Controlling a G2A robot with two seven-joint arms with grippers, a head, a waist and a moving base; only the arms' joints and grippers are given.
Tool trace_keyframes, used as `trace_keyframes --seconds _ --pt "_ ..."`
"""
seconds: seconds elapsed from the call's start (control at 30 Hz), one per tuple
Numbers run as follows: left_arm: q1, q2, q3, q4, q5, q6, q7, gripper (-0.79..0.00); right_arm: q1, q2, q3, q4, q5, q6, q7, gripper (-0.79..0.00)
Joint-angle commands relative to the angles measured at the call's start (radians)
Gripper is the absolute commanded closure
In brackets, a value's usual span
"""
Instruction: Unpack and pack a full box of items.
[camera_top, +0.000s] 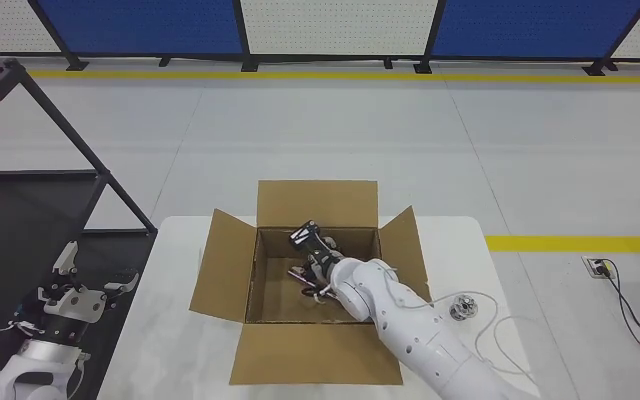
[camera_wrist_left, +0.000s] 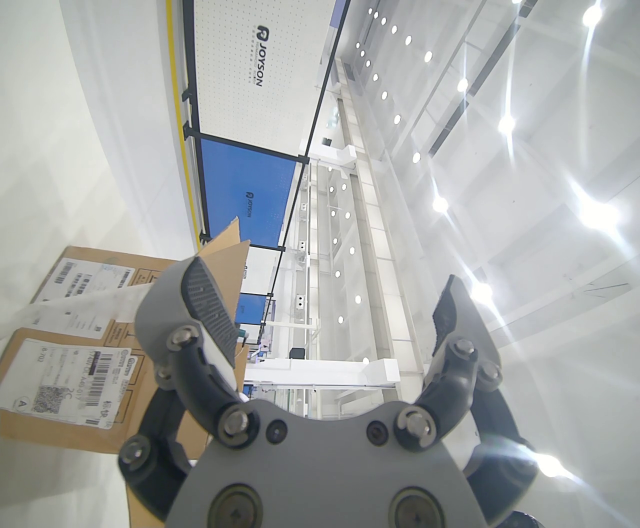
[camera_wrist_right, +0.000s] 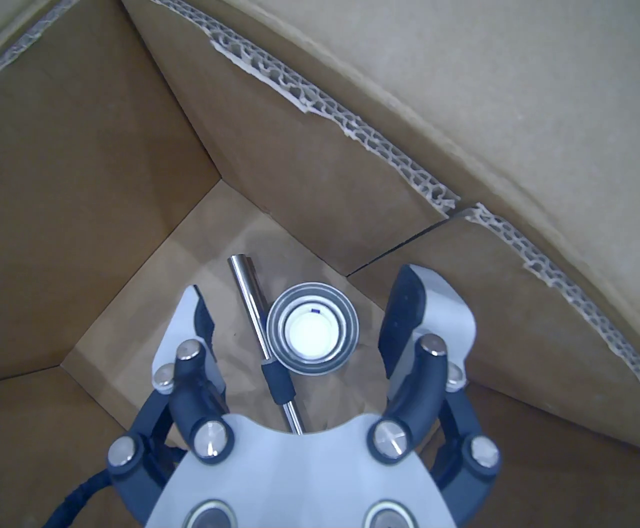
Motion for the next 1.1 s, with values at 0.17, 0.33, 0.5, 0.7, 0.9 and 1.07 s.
trace_keyframes --seconds 0.17,0.33,0.5,0.7,0.9,1.07 --pt "0.0 0.0 0.0 0.0 0.0 0.0 0.0 -0.785 -0.086 0.049 0.077 -0.191 -0.112 -0.004 -0.003 -0.785" --pt "0.0 0.0 0.0 0.0 0.0 0.0 0.0 -0.785 -0.208 0.103 0.178 -0.409 -0.203 -0.027 0.031 -0.785" --pt "0.0 0.0 0.0 0.0 0.0 0.0 0.0 -0.785 -0.373 0.156 0.302 -0.663 -0.29 -0.094 -0.004 -0.785" --pt "0.0 0.0 0.0 0.0 0.0 0.0 0.0 -0.785 -0.575 0.201 0.452 -0.906 -0.357 -0.155 -0.112 -0.785" --pt "0.0 0.0 0.0 0.0 0.0 0.0 0.0 -0.785 -0.767 0.228 0.609 -1.089 -0.344 -0.15 -0.226 -0.785" --pt "0.0 0.0 0.0 0.0 0.0 0.0 0.0 -0.785 -0.907 0.238 0.709 -1.214 -0.336 -0.092 -0.29 -0.785"
